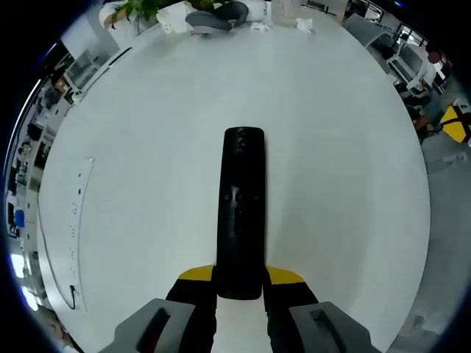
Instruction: Press the specified remote control buttons in sequence, fully releasing each button before pressing the next.
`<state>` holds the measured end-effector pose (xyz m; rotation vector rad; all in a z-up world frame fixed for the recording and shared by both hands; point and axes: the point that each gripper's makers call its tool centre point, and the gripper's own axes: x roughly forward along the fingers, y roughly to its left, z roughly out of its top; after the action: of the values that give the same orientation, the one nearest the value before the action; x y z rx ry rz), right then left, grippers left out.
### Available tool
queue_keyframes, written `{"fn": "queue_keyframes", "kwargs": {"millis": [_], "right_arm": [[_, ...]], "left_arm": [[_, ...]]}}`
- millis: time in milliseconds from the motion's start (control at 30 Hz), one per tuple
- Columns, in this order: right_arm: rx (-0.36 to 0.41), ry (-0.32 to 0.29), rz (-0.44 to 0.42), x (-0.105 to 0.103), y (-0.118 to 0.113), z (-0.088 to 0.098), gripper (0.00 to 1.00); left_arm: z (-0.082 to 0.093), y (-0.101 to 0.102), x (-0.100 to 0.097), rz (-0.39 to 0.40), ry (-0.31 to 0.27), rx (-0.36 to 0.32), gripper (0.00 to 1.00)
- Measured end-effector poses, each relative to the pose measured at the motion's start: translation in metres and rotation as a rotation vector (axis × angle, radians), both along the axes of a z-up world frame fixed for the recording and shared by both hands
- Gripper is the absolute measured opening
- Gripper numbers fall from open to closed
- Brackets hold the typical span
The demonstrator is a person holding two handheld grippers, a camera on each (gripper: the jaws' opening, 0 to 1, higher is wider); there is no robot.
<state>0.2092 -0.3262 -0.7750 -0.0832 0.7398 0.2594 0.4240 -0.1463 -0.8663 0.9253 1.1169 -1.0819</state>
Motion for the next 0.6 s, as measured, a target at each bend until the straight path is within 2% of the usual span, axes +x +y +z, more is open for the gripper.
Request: {"fn": "queue_keyframes", "kwargs": {"millis": [600], "right_arm": [[-0.004,-0.003,0.003,0.000,0.001,0.001,0.00]], "left_arm": [[0.000,0.000,-0.025,-0.010,0.002,0.017,0.23]]}}
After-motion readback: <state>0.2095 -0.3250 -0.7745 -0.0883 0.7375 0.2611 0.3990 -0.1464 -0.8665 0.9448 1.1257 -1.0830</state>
